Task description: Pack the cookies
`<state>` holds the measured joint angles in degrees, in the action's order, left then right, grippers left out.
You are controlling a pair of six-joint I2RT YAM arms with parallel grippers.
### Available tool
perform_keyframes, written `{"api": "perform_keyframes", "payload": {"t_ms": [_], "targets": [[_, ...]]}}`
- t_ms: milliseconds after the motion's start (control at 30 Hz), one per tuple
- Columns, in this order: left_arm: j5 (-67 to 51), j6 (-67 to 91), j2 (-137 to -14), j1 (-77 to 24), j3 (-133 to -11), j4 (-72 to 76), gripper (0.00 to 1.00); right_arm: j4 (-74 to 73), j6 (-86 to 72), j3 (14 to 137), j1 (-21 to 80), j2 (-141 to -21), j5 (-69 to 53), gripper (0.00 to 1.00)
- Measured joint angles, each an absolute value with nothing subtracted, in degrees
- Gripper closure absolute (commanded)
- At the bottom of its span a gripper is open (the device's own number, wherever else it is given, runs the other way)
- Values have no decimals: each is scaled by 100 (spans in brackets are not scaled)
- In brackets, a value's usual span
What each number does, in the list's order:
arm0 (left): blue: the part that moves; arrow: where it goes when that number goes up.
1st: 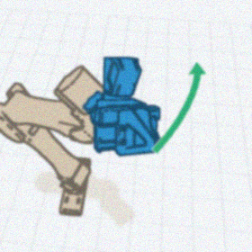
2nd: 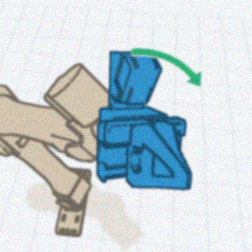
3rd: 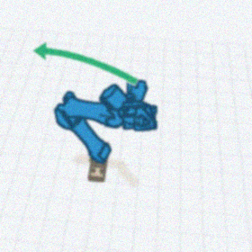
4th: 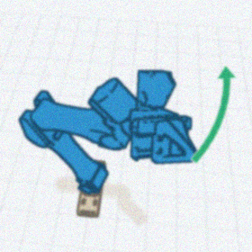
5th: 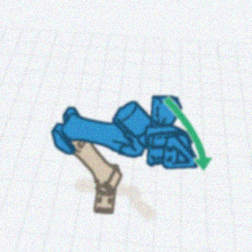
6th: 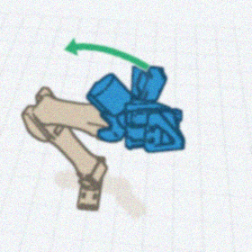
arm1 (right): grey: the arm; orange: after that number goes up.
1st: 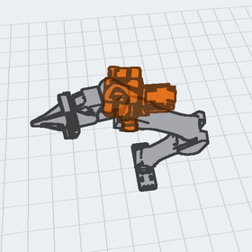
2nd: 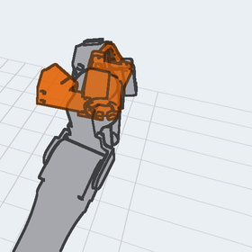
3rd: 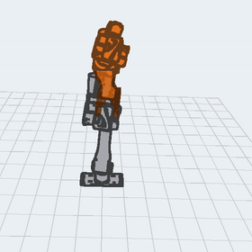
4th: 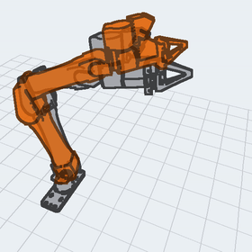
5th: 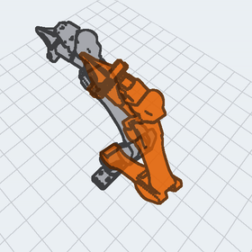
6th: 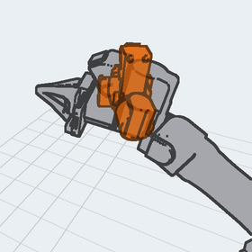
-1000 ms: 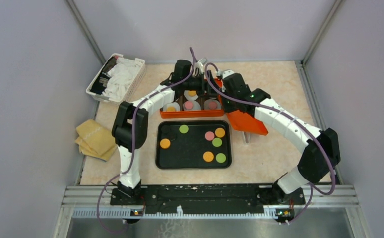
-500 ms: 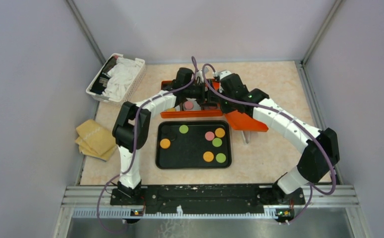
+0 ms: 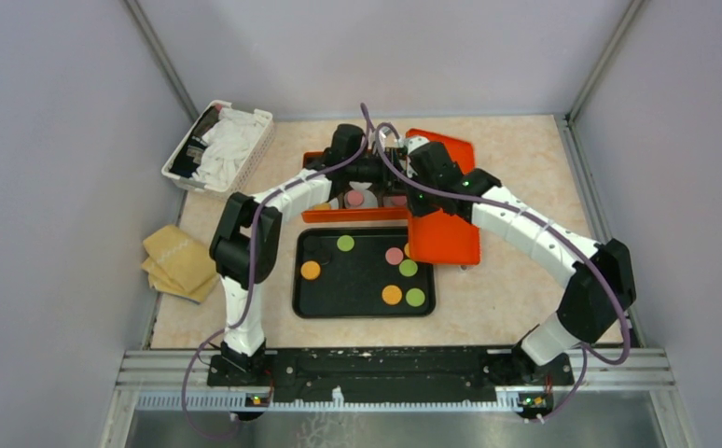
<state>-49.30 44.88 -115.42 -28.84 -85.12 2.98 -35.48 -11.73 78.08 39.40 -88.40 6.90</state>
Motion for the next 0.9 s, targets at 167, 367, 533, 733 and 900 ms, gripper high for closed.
{"api": "perform_keyframes", "payload": {"t_ms": [167, 367, 533, 733, 900], "targets": [[-5026, 4539, -11535, -2910, -8560, 447, 100, -3540, -1175, 7797, 3957, -8903, 681, 100], [-4873, 4523, -11520, -2908, -8532, 305, 100, -3548, -1127, 7800, 4049, -8934, 880, 100], [-4654, 4355, -11472, -2904, -8637, -148, 100, -3610, -904, 7815, 4388, -8934, 1529, 83], [-4307, 4123, -11491, -2530, -8853, -945, 100, -3411, -644, 7964, 4665, -8552, 2119, 52], [-4235, 4091, -11491, -1966, -9258, -1361, 100, -3142, -475, 7881, 4740, -7964, 2449, 39]]}}
